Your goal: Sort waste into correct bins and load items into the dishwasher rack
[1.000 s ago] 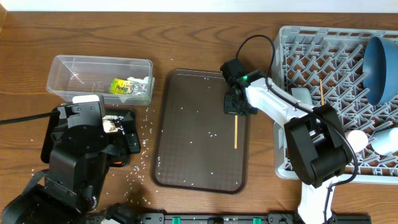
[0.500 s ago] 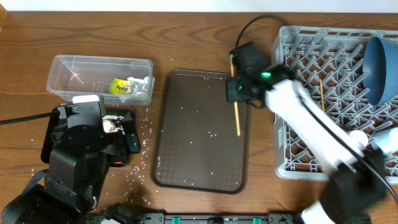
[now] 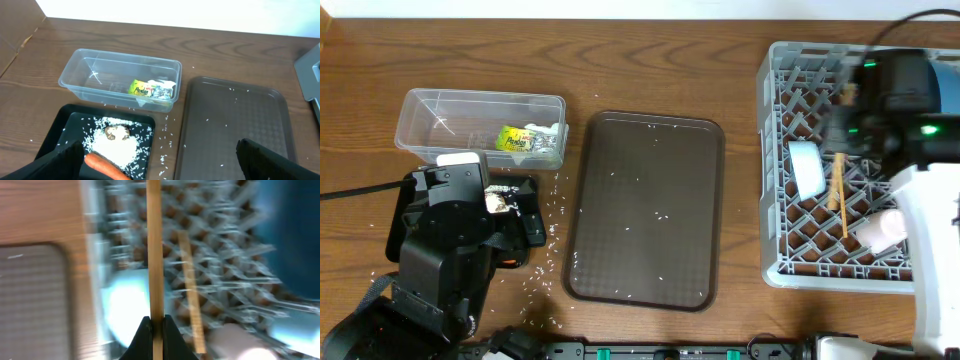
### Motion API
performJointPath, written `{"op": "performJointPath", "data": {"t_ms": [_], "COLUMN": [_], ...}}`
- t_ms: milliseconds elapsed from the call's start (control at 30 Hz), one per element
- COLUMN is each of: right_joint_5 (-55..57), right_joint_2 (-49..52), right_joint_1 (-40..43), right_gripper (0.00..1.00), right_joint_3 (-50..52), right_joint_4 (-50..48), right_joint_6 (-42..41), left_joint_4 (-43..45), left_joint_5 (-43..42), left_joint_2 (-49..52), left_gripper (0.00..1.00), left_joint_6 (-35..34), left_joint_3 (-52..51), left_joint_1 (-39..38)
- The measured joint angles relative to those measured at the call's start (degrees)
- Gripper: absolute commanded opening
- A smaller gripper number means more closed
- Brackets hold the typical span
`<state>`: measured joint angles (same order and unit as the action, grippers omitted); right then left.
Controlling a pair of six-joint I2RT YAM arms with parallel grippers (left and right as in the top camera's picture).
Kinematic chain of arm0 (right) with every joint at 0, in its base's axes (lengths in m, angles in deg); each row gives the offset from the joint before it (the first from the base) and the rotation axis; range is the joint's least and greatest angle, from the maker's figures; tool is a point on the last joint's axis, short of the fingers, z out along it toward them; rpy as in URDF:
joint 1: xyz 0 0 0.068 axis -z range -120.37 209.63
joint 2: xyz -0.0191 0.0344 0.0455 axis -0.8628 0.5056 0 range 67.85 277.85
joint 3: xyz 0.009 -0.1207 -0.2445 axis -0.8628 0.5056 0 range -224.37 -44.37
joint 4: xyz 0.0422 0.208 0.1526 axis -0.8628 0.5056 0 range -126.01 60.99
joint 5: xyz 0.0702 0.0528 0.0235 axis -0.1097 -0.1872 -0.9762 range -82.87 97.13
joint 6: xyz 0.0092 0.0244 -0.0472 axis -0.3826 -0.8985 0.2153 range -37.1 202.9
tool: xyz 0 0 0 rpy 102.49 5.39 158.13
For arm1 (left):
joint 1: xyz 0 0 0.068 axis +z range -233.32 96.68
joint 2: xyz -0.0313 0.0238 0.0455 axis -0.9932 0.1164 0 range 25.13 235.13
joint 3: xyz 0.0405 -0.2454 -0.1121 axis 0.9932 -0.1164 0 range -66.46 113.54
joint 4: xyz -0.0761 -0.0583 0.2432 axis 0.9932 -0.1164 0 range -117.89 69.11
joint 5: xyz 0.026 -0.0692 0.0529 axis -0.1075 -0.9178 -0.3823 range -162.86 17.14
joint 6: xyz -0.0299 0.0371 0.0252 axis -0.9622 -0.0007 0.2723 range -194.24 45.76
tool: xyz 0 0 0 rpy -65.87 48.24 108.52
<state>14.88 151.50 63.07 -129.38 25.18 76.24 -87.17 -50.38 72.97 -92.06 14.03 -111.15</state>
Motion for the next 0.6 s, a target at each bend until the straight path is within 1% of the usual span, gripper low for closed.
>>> {"op": "performJointPath", "data": {"t_ms": [133, 367, 400, 467, 500, 600], "right_joint_5": [0.5, 1.4, 2.0, 2.4, 2.7, 2.8], "right_joint_2": [3.7, 13.4, 14.8, 16.5, 17.2, 16.9], "right_joint_1": [5.0, 6.3, 6.2, 6.2, 6.3, 6.2], "right_gripper": [0.01, 0.01, 0.08, 0.3, 0.35, 0.4], "right_joint_3": [0.0, 0.0, 0.0, 0.2, 0.2, 0.3], "right_joint_4": [-0.4, -3.0, -3.7, -4.6, -5.1, -5.2], "right_joint_6": [4.6, 7.5, 7.6, 8.0, 8.1, 8.7], "left_joint_4": [0.0, 0.0, 0.0, 0.0, 0.0, 0.0], "left_joint_5": [0.0, 0.0, 0.0, 0.0, 0.0, 0.0], "left_joint_2": [0.0, 0.0, 0.0, 0.0, 0.0, 0.0], "left_gripper": [0.98, 0.98, 0.98, 0.98, 0.98, 0.98], "left_joint_6": [0.0, 0.0, 0.0, 0.0, 0.0, 0.0], "left_joint_3": [0.0, 0.0, 0.0, 0.0, 0.0, 0.0], "left_joint_1": [0.0, 0.0, 0.0, 0.0, 0.0, 0.0]}}
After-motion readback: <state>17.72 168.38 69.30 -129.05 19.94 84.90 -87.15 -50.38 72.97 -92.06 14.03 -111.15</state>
